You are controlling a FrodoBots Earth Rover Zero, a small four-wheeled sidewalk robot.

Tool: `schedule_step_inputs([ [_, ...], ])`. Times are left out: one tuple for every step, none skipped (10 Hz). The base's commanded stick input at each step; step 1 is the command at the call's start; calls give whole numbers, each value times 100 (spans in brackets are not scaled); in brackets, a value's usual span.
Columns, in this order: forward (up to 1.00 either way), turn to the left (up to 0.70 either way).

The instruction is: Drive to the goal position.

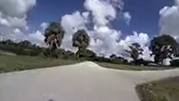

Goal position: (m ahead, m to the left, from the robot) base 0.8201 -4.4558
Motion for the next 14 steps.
schedule_step_inputs([
  [70,0],
  [70,0],
  [70,0],
  [70,0],
  [70,0],
  [70,0],
  [70,0],
  [70,-12],
  [70,-35],
  [70,-35],
  [70,-35],
  [70,-35],
  [70,-35],
  [70,-35],
])
